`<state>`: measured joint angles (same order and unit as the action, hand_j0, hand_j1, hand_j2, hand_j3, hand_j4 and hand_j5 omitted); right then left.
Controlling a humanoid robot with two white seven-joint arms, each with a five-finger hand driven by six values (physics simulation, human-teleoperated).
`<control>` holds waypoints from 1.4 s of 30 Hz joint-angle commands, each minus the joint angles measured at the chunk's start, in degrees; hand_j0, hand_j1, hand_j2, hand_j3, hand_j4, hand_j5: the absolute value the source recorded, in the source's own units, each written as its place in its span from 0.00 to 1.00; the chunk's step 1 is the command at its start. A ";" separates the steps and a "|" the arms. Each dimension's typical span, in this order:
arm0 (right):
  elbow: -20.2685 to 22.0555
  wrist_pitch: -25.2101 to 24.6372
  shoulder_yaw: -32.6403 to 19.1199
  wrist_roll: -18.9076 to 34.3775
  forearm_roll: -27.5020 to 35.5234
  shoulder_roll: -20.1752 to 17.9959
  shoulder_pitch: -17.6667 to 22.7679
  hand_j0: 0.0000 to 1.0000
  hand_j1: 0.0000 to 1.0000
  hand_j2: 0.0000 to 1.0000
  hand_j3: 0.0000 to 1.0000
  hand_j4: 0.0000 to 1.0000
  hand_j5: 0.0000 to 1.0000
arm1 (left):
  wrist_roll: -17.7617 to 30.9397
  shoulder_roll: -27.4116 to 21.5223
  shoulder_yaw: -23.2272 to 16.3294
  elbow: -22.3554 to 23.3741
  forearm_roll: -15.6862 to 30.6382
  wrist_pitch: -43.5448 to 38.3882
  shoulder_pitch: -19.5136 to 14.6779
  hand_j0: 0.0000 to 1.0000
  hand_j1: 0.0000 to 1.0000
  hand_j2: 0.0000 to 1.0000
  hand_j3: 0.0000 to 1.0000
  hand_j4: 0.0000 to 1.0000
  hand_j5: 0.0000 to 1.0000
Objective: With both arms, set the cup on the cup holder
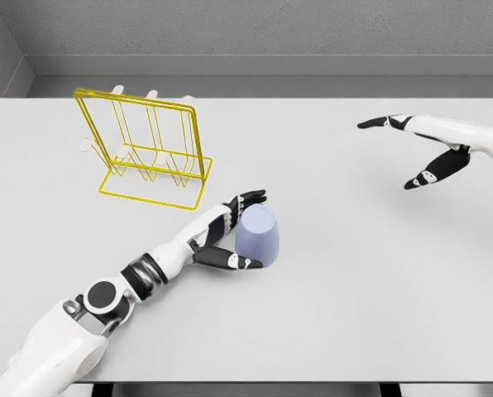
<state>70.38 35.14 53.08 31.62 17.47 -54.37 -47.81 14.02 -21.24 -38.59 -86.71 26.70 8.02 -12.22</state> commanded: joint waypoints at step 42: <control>0.37 -0.14 -0.26 -0.07 0.37 -0.47 0.00 1.00 1.00 1.00 1.00 1.00 1.00 | 0.21 -0.91 0.71 -3.81 0.89 0.42 0.88 0.32 0.32 0.32 0.32 0.32 0.32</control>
<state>70.72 35.14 52.92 31.58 17.40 -54.76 -47.81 14.25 -22.07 -37.91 -90.09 27.15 8.41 -11.25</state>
